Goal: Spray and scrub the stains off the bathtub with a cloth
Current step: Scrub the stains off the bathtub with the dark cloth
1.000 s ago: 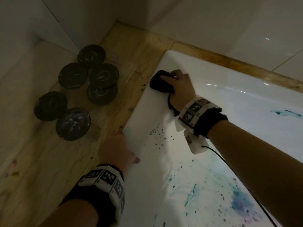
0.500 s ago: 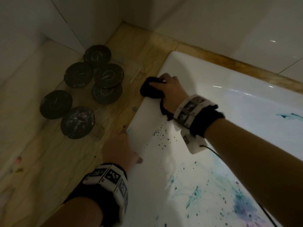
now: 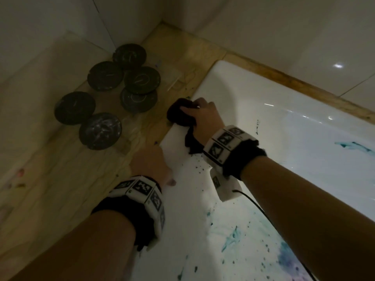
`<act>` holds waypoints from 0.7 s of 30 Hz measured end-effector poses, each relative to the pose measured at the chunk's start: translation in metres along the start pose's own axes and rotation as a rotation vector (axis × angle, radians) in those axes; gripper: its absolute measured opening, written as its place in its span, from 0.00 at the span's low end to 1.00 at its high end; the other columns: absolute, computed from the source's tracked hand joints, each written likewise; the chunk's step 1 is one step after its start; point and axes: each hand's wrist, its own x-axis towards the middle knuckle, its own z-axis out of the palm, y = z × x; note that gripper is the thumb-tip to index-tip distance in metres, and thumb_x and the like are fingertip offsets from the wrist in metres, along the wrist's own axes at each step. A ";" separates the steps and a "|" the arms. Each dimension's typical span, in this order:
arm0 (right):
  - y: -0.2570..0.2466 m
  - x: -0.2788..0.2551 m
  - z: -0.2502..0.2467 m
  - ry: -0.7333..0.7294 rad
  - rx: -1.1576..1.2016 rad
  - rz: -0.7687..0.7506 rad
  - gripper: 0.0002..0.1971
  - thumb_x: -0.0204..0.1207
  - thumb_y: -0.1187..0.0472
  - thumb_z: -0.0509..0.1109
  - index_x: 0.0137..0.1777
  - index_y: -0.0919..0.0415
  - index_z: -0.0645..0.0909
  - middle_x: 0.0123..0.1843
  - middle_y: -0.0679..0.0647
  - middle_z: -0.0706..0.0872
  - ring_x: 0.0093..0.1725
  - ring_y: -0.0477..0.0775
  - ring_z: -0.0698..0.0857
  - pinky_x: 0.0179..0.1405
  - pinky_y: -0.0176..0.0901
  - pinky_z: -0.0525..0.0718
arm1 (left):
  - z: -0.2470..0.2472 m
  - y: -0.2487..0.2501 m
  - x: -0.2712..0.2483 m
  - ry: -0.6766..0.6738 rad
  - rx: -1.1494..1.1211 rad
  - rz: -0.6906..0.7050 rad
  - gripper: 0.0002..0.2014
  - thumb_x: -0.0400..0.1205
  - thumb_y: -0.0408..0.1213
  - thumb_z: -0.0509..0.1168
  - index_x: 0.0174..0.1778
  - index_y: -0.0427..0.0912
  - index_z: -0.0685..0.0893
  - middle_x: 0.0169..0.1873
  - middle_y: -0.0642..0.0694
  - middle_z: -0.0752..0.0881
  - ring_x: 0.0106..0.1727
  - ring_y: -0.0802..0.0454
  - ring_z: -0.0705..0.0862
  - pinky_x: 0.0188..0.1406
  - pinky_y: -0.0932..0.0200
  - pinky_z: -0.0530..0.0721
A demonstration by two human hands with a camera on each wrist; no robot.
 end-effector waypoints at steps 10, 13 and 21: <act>-0.032 -0.062 0.040 -0.099 -0.080 -0.112 0.28 0.81 0.65 0.60 0.79 0.48 0.61 0.79 0.53 0.62 0.72 0.59 0.63 0.70 0.46 0.68 | 0.047 -0.082 -0.064 0.341 -0.074 0.246 0.28 0.64 0.46 0.72 0.56 0.33 0.80 0.44 0.36 0.88 0.47 0.46 0.85 0.44 0.58 0.82; -0.029 -0.072 0.044 -0.153 0.016 -0.172 0.25 0.78 0.68 0.63 0.75 0.54 0.69 0.77 0.54 0.68 0.71 0.59 0.68 0.66 0.40 0.67 | 0.048 -0.092 -0.076 0.197 0.156 0.206 0.33 0.69 0.48 0.74 0.67 0.37 0.74 0.54 0.43 0.84 0.53 0.54 0.84 0.52 0.62 0.83; -0.018 -0.040 0.016 0.168 0.222 0.069 0.25 0.74 0.67 0.64 0.72 0.52 0.75 0.71 0.59 0.74 0.68 0.62 0.72 0.68 0.39 0.65 | 0.053 -0.083 -0.079 0.162 0.331 0.082 0.35 0.80 0.47 0.64 0.79 0.40 0.57 0.70 0.42 0.70 0.68 0.46 0.74 0.62 0.56 0.75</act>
